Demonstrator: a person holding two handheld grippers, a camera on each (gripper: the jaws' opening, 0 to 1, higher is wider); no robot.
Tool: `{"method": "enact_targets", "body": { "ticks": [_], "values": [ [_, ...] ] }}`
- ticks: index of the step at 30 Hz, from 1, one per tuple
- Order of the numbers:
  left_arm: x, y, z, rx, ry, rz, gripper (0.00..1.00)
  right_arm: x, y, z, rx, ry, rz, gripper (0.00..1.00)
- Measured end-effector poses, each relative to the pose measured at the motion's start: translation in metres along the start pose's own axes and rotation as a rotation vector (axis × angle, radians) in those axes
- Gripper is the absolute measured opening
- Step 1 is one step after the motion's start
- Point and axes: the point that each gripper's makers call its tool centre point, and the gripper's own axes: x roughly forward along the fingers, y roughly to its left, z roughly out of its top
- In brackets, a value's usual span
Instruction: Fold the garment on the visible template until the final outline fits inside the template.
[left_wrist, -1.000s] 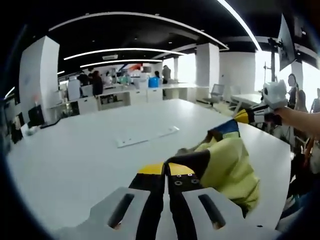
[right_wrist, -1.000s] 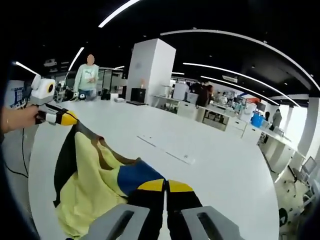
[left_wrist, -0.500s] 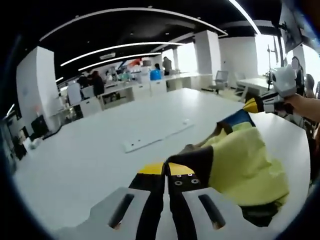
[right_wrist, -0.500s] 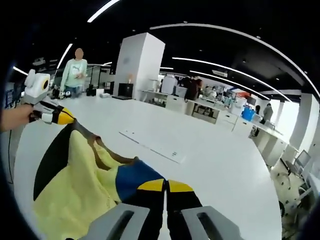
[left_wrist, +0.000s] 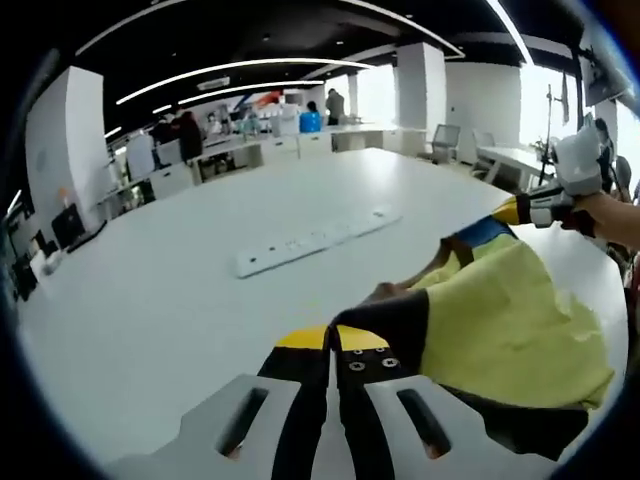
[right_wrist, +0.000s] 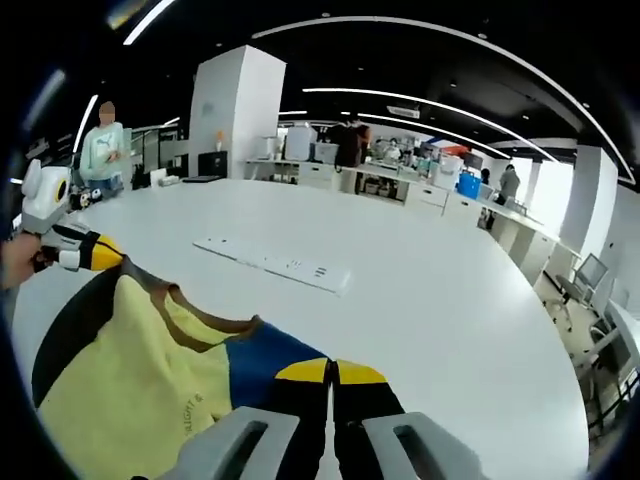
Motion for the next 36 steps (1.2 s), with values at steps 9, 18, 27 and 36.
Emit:
{"method": "enact_targets", "body": {
  "ticks": [9,18,27,36],
  "values": [
    [0.022,0.006,-0.024,0.14,0.128,0.028,0.0,0.021,-0.003,-0.019,0.047,0.051,-0.013,0.0],
    [0.024,0.01,-0.022,0.165,0.128,0.066,0.03,0.024,0.0,-0.022,0.193,0.059,0.001,0.0],
    [0.001,0.01,-0.015,0.047,0.079,0.063,0.3,-0.001,0.008,-0.009,0.281,0.029,0.079,0.2],
    [-0.03,-0.021,-0.011,-0.041,-0.002,-0.059,0.49,-0.038,0.04,-0.01,0.274,0.019,0.215,0.39]
  ]
}}
